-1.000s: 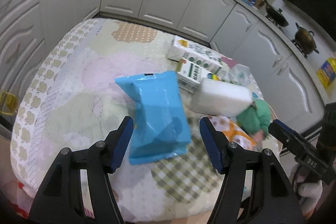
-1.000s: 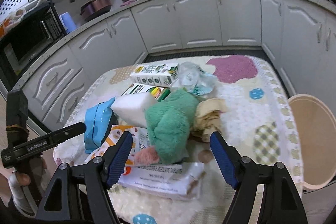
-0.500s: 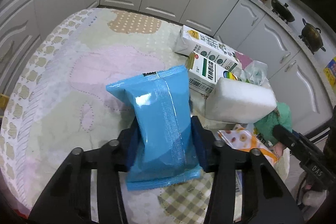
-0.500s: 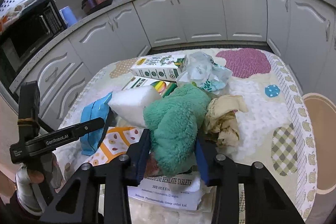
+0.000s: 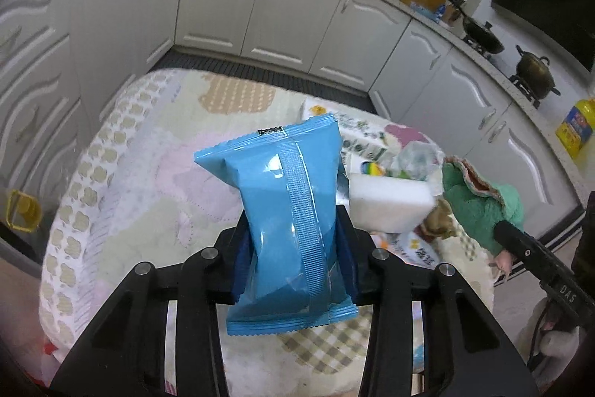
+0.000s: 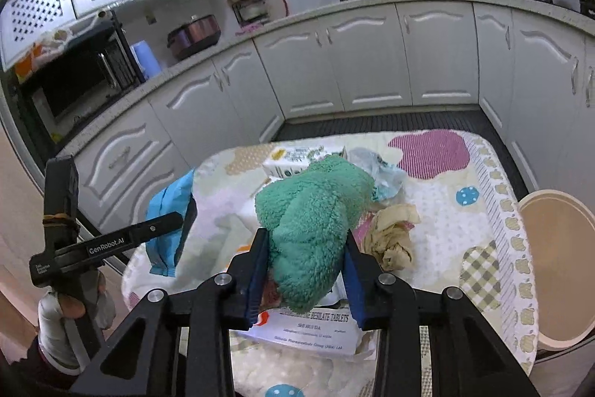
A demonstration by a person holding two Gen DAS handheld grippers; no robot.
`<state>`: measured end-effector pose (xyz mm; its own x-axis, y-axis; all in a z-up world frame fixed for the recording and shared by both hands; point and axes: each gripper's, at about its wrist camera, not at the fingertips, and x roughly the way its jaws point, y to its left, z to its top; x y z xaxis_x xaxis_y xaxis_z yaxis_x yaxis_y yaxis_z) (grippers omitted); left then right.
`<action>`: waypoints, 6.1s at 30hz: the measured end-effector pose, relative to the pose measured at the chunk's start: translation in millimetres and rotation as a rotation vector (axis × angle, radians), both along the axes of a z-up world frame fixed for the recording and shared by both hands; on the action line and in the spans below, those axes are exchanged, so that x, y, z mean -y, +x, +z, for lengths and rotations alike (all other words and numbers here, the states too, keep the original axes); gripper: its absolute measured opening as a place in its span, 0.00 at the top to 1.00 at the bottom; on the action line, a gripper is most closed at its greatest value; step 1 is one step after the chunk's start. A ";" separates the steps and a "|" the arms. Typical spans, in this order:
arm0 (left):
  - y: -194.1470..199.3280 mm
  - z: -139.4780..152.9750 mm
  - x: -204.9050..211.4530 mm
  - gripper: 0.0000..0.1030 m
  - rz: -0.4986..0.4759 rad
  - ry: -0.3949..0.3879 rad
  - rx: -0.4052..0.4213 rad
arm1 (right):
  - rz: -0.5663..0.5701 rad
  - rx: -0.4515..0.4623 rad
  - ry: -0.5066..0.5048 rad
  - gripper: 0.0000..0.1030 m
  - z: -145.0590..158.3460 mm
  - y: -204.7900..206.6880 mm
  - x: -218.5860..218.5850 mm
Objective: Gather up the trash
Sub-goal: 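Grasp the blue wet-wipe pack with the left tool while the right tool grasps the green cloth, then carry wipe pack and green cloth over the bin and release both, then move both tools back toward the table items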
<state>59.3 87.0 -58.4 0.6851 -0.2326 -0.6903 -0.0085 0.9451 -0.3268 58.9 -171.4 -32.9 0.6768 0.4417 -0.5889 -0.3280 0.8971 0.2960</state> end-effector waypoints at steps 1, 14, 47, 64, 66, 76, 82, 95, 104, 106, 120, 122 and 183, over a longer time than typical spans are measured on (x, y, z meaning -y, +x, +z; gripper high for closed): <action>-1.4 3.3 2.3 0.63 -0.005 0.004 0.007 | 0.000 0.008 0.006 0.66 3.5 -3.2 2.0; -14.3 33.5 49.5 0.63 -0.080 0.086 0.071 | -0.021 0.049 0.022 0.66 20.1 -25.7 24.2; -13.1 50.9 153.9 0.63 -0.238 0.163 0.118 | -0.148 0.069 0.004 0.66 25.0 -50.4 85.3; 0.5 50.0 253.1 0.63 -0.400 0.203 0.118 | -0.307 0.038 0.003 0.65 8.1 -62.9 162.1; 3.3 47.6 266.7 0.63 -0.422 0.213 0.114 | -0.331 0.030 0.006 0.65 4.3 -63.9 174.4; 20.4 33.2 330.6 0.63 -0.514 0.220 0.067 | -0.437 -0.032 -0.023 0.65 -20.0 -59.8 222.8; 34.2 21.8 366.2 0.63 -0.557 0.231 0.030 | -0.470 -0.081 -0.027 0.65 -40.1 -53.5 243.3; 68.2 -14.6 409.7 0.63 -0.605 0.229 -0.074 | -0.501 -0.186 -0.007 0.65 -83.0 -29.7 268.5; 84.7 -28.9 411.7 0.50 -0.592 0.194 -0.090 | -0.547 -0.221 0.010 0.52 -103.6 -12.2 283.9; 85.2 -30.1 410.5 0.49 -0.588 0.195 -0.090 | -0.557 -0.229 0.014 0.52 -104.2 -13.6 287.3; 71.7 -16.6 395.5 0.40 -0.566 0.203 -0.048 | -0.554 -0.186 -0.024 0.44 -81.6 -28.4 268.6; 67.5 -12.9 391.7 0.40 -0.558 0.214 -0.035 | -0.551 -0.174 -0.024 0.42 -77.0 -30.7 265.7; 13.1 19.7 81.7 0.22 -0.330 0.101 0.051 | -0.129 -0.100 -0.120 0.34 -32.5 5.9 43.3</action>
<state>72.4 5.4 -38.7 0.6184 -0.3798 -0.6880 0.3168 0.9217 -0.2241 64.8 -214.7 -65.3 0.6588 0.2781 -0.6991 -0.1827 0.9605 0.2098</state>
